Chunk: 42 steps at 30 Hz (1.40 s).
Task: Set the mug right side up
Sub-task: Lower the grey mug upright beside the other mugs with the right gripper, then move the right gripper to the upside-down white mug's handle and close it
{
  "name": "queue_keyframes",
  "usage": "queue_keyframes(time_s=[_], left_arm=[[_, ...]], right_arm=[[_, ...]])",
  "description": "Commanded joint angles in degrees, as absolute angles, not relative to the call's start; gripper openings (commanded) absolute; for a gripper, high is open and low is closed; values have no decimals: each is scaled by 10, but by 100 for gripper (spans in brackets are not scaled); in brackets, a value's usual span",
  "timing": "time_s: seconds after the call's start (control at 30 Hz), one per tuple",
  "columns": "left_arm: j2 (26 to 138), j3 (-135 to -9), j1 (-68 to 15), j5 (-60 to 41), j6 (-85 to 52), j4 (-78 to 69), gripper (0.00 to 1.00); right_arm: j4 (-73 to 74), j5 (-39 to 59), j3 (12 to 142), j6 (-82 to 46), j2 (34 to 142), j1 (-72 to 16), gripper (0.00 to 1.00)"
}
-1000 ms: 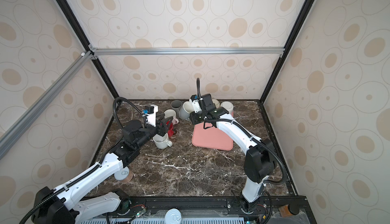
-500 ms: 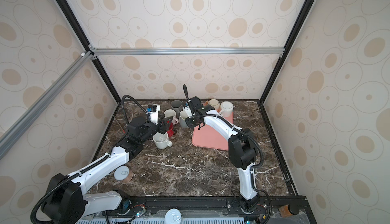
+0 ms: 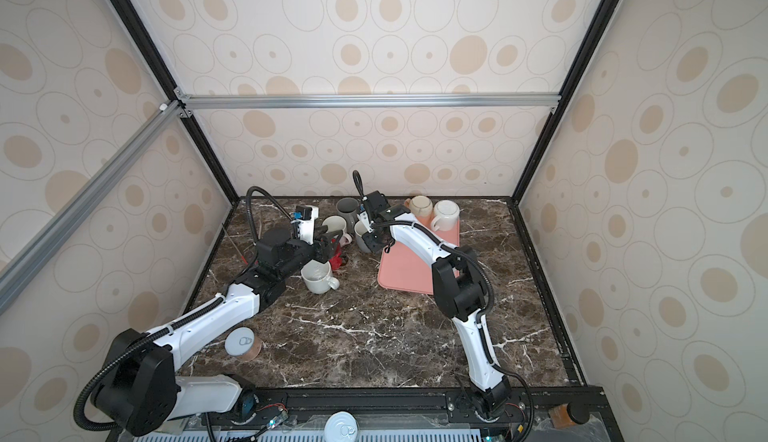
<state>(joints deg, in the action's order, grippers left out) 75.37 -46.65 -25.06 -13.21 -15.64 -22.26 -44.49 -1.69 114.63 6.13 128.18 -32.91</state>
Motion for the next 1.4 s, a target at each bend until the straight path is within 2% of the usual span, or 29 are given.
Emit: queue_keyframes(time_s=[0.0, 0.27, 0.47, 0.57, 0.93, 1.1, 1.37], left_arm=[[760, -492, -242, -144, -160, -243, 54], [768, -491, -239, -150, -166, -250, 53], [770, -489, -238, -154, -170, -251, 53], [770, -489, -238, -154, -171, -253, 54], [800, -512, -238, -163, -192, -243, 54], [852, -552, -251, -173, -214, -230, 53], [932, -620, -292, -193, -212, -221, 53]], right_arm=[[-450, -30, 1184, 87, 1285, -323, 0], [-449, -48, 1192, 104, 1306, -318, 11], [-457, -56, 1195, 102, 1309, -317, 31], [-459, -60, 1195, 101, 1302, -318, 37], [-426, -46, 1146, 54, 1218, -301, 40], [-439, -156, 1141, -52, 1198, -263, 42], [-488, -153, 1152, -164, 1225, -168, 55]])
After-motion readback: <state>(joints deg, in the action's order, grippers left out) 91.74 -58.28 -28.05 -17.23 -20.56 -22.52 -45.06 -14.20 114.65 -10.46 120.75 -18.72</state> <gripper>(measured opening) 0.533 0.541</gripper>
